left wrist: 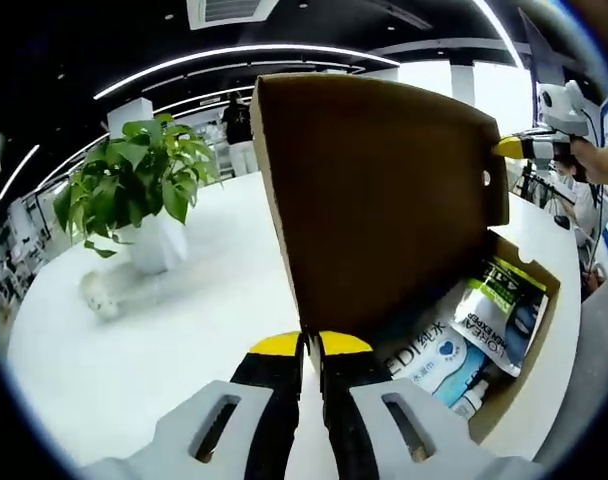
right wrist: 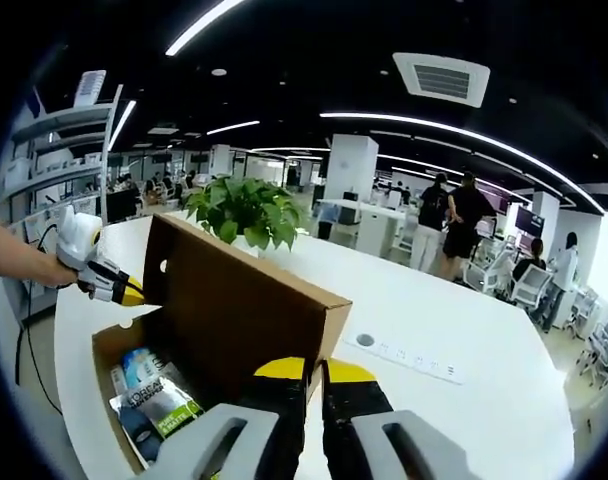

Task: Operate the shoe box by opening the lid, removing the specified soft item, and placing it in the target area until the item is outside and the box remains undamaged.

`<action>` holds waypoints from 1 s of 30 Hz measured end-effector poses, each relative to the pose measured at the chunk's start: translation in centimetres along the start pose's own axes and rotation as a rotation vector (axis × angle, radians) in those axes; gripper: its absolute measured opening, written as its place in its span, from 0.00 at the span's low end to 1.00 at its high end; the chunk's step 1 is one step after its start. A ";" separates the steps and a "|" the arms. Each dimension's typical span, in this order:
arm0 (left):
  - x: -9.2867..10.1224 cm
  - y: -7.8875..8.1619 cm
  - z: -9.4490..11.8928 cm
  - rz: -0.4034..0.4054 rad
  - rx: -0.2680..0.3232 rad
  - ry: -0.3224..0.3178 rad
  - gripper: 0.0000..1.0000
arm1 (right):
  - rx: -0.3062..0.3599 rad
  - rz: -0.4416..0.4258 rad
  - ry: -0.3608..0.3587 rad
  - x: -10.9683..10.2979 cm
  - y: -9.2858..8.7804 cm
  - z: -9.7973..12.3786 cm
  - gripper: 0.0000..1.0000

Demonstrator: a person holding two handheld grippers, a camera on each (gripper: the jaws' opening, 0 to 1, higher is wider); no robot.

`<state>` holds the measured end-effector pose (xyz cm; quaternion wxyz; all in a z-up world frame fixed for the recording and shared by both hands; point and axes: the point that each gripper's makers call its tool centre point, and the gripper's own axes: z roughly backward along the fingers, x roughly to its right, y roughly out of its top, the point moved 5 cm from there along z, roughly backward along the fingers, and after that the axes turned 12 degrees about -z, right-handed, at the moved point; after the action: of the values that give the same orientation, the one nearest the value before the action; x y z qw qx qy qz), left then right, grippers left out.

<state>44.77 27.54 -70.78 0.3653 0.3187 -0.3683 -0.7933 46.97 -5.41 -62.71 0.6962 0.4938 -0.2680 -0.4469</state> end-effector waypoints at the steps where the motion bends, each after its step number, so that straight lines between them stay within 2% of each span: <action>1: -0.1 0.0 0.0 0.004 0.001 0.006 0.01 | 0.000 0.001 0.000 0.0 0.0 0.0 0.00; 18: -0.4 0.2 -0.6 0.040 0.008 0.015 0.01 | 0.009 -0.014 -0.006 0.3 0.1 -0.4 0.00; 30: -0.4 0.2 -0.3 0.030 -0.003 0.020 0.00 | 0.030 -0.004 -0.007 0.2 -0.3 -0.4 0.03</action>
<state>45.30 27.60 -70.67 0.3813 0.3206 -0.3682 -0.7850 47.22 -5.43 -63.16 0.6867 0.5032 -0.2764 -0.4459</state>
